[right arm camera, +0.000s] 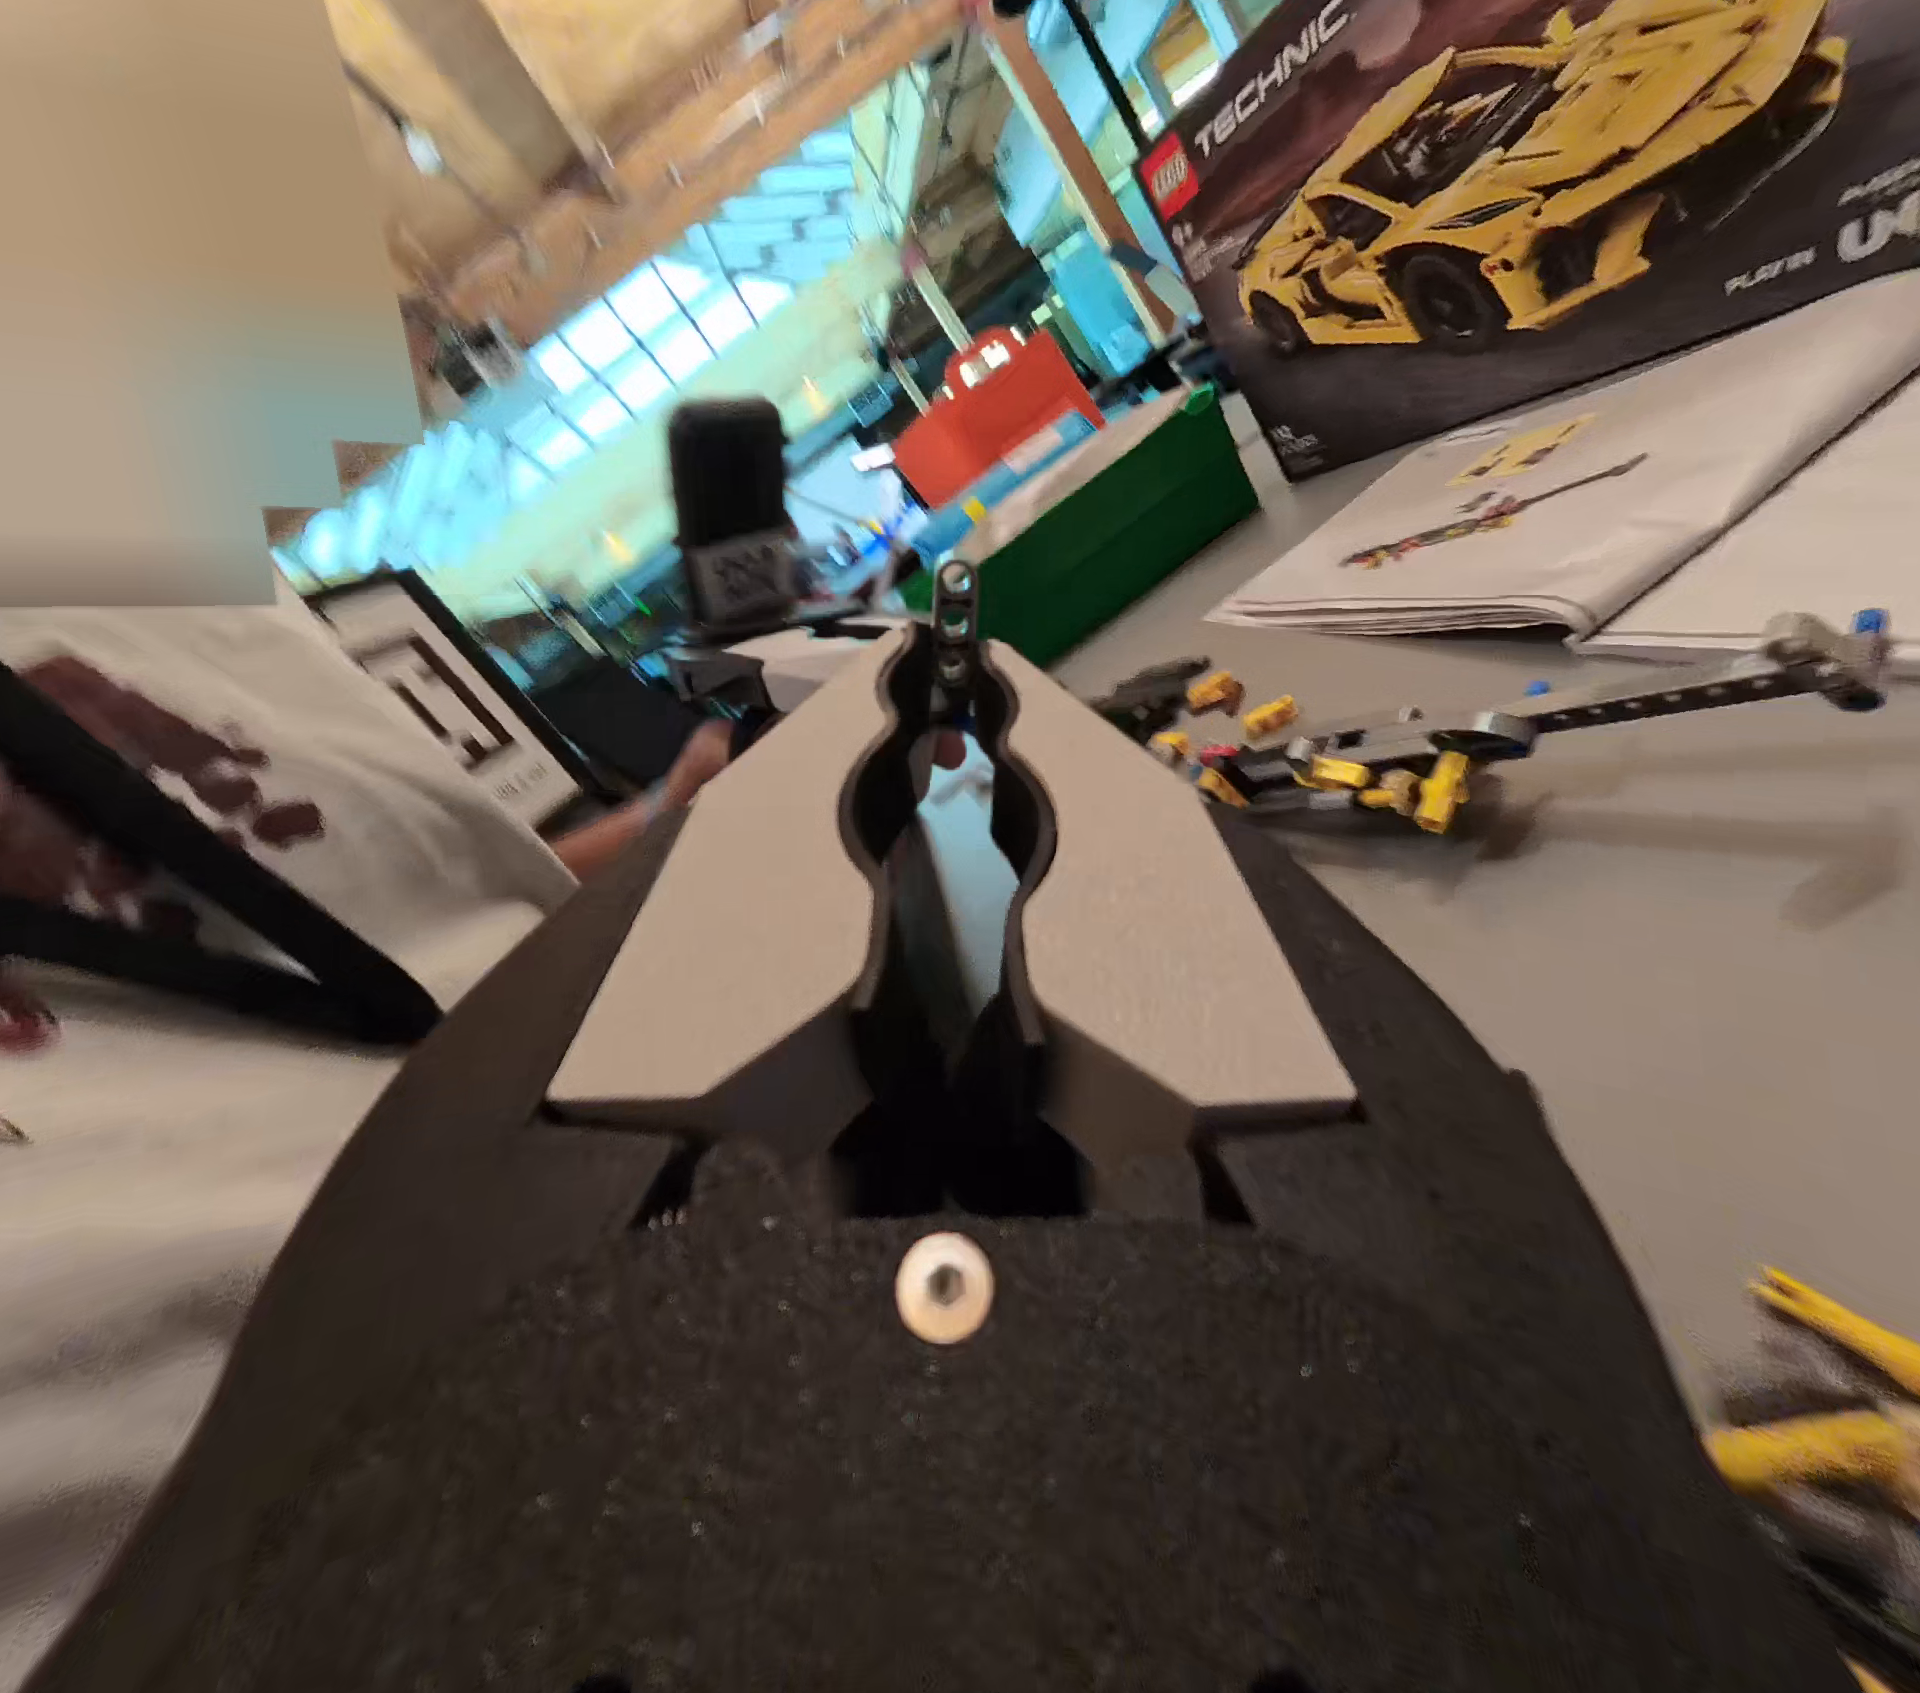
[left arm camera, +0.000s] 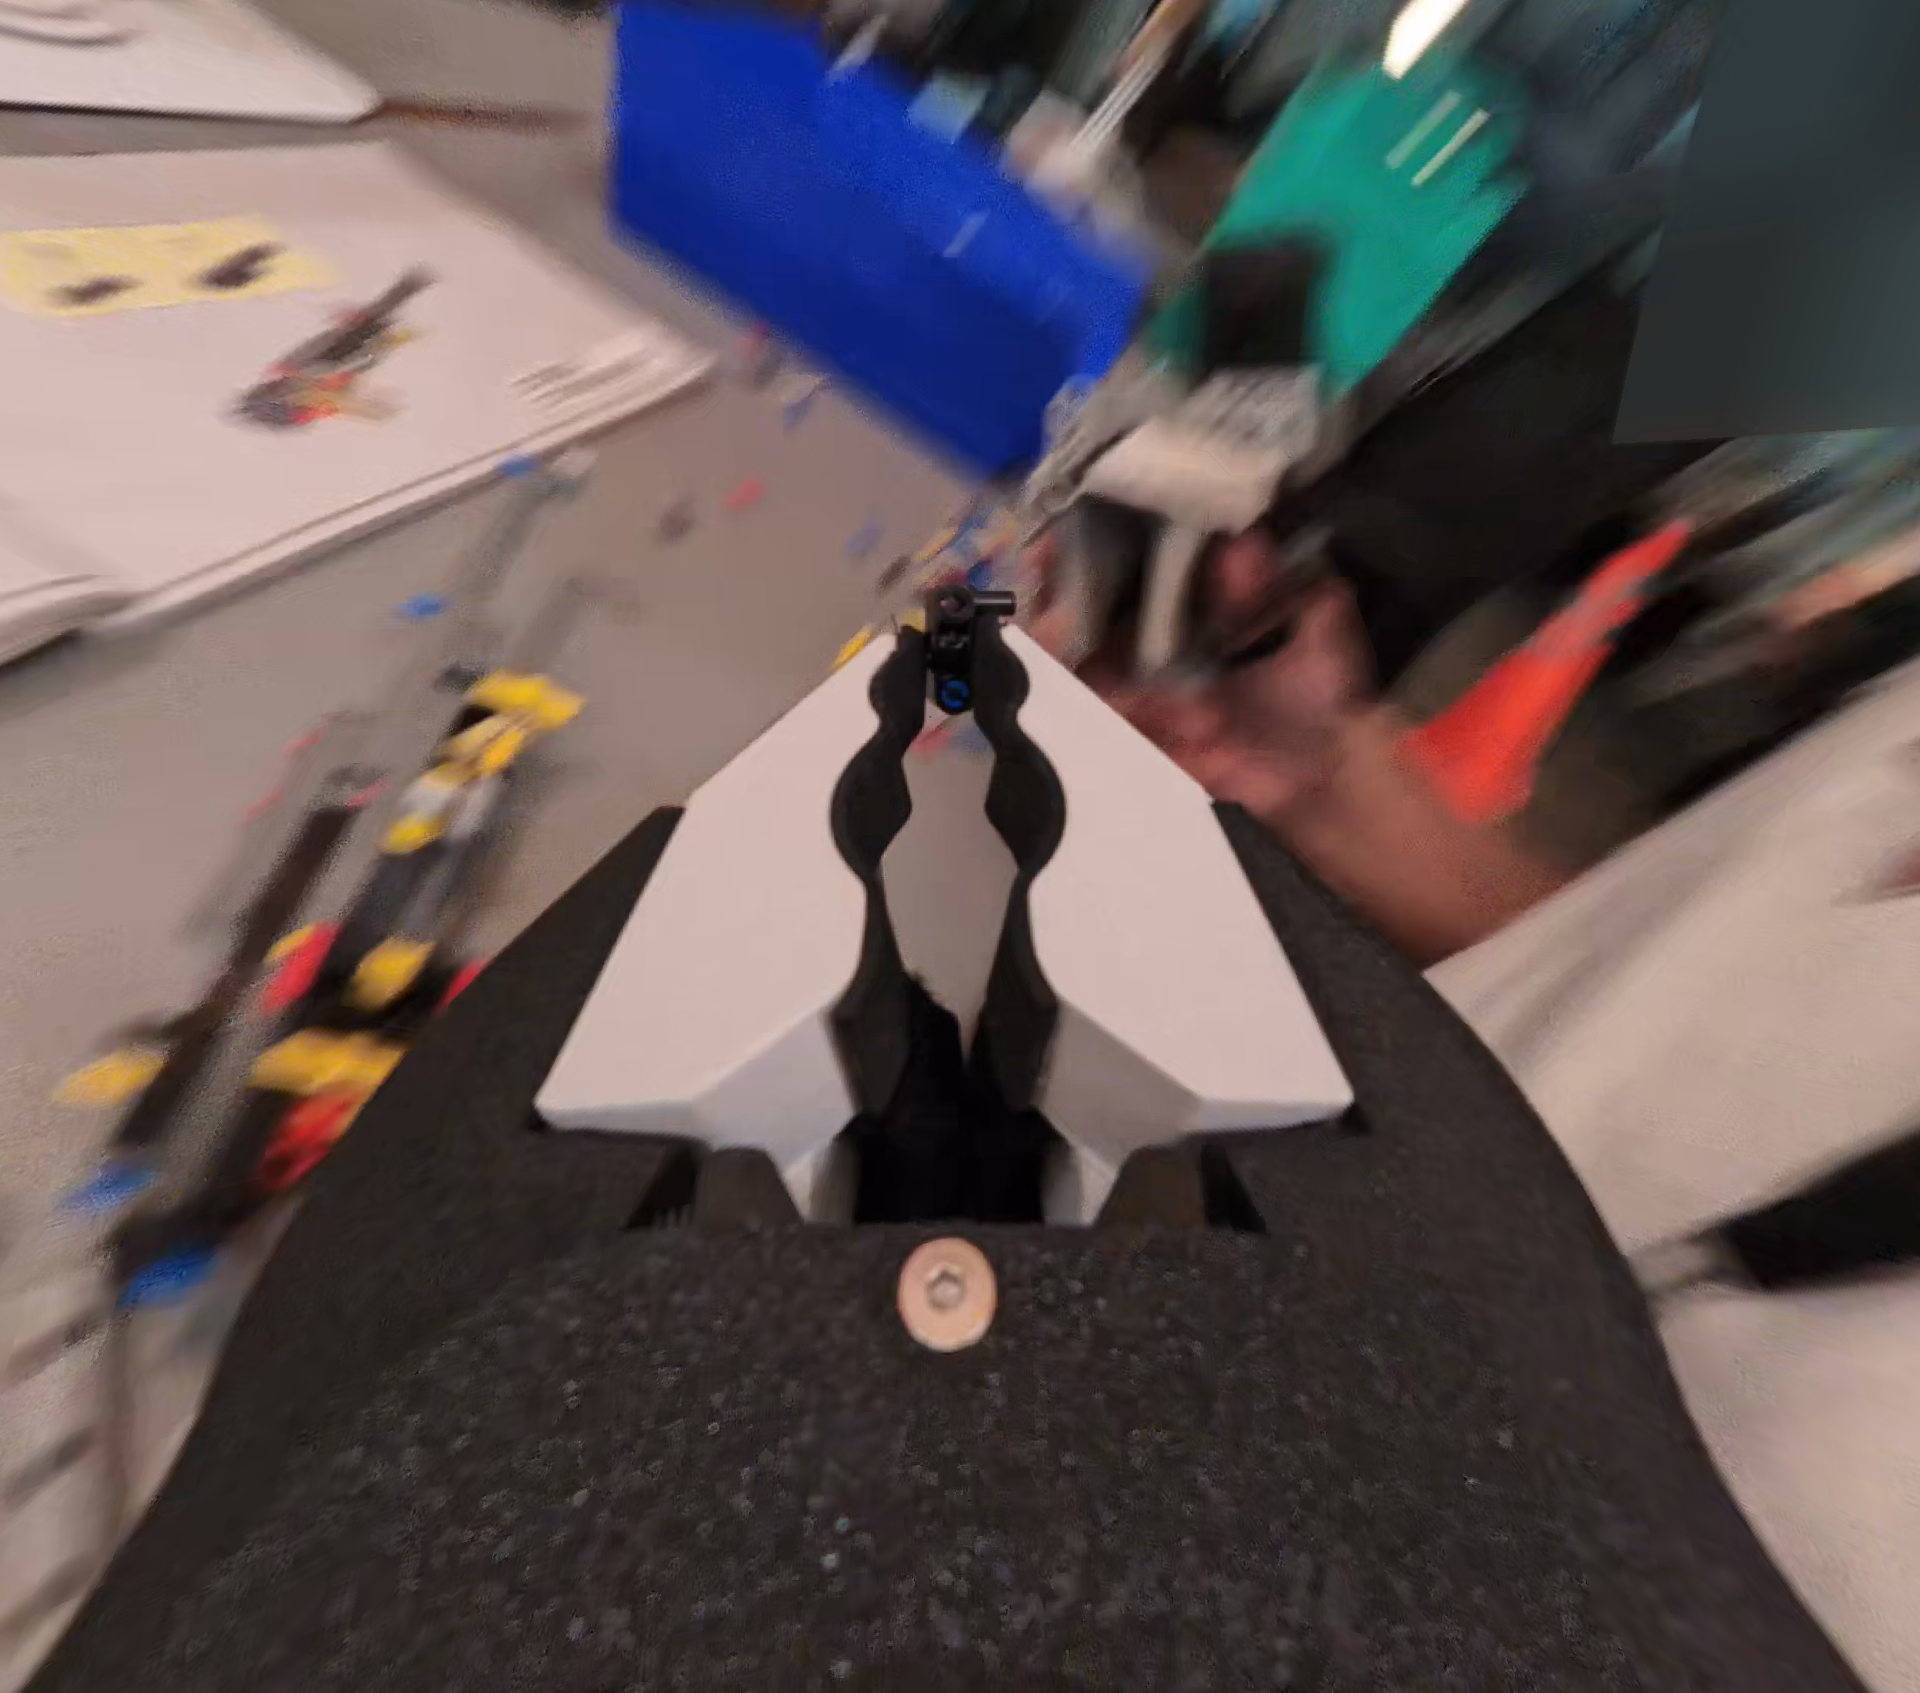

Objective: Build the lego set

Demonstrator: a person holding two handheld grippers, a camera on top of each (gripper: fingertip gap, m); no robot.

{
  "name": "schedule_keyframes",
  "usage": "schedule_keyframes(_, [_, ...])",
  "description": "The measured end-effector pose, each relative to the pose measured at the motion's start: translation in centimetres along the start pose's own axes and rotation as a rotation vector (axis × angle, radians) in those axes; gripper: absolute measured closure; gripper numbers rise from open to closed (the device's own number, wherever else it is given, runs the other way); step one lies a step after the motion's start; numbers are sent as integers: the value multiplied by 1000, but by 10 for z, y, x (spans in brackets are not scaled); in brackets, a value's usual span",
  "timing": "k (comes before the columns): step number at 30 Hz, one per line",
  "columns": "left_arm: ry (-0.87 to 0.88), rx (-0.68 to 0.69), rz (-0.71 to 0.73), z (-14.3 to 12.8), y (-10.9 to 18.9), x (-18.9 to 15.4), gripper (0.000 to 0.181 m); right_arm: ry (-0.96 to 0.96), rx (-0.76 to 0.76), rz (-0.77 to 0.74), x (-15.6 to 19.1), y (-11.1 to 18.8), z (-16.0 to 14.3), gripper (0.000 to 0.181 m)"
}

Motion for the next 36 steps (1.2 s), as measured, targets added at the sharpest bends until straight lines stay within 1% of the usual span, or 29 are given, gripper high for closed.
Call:
schedule_keyframes(1, [124, -123, -118, 16, 3, -2, 174, -90, -48, 50, 0, -5, 5, 175])
schedule_keyframes(2, [220, -209, -215, 27, 6, -1, 174, -184, -94, 121, 3, -12, 10, 175])
schedule_keyframes(4, [343, -338, -330, 41, 11, 3, 175, -332, -167, 206, 3, -26, 16, 176])
schedule_keyframes(5, [390, -383, -385, 46, 13, 4, 174, -359, -180, 229, 4, -34, 16, 176])
schedule_keyframes(6, [419, -413, -408, 48, 14, 5, 175, -365, -169, 246, 6, -42, 14, 176])
schedule_keyframes(8, [426, -410, -418, 46, 13, 7, 175, -366, -167, 254, 11, -55, 12, 176])
schedule_keyframes(10, [437, -438, -419, 45, 16, 9, 174, -378, -152, 271, 16, -64, 11, 175])
schedule_keyframes(14, [472, -497, -411, 44, 28, 21, 175, -420, -174, 277, 13, -68, 13, 175])
schedule_keyframes(18, [486, -531, -408, 42, 37, 31, 175, -443, -124, 246, 6, -77, 2, 175])
schedule_keyframes(22, [488, -527, -417, 40, 37, 34, 175, -471, -103, 243, 5, -85, -6, 175])
schedule_keyframes(24, [493, -510, -415, 39, 36, 35, 175, -477, -115, 245, 4, -85, -5, 175])
schedule_keyframes(30, [428, -481, -381, 36, 40, 36, 176, -454, -89, 232, 5, -88, -7, 175])
schedule_keyframes(32, [391, -458, -359, 35, 40, 38, 176, -431, -71, 202, 2, -89, -8, 175])
schedule_keyframes(36, [346, -410, -370, 33, 40, 39, 176, -342, -20, 146, 2, -88, -10, 175])
Point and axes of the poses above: each gripper's, where its closed fingertips meet, y back along the fingers, z out of its top, x = y × z across the jaws, the point moved 3 cm from there along y, back along the fingers, and after that the axes turned 11 degrees about -y, right-handed, at the moved point
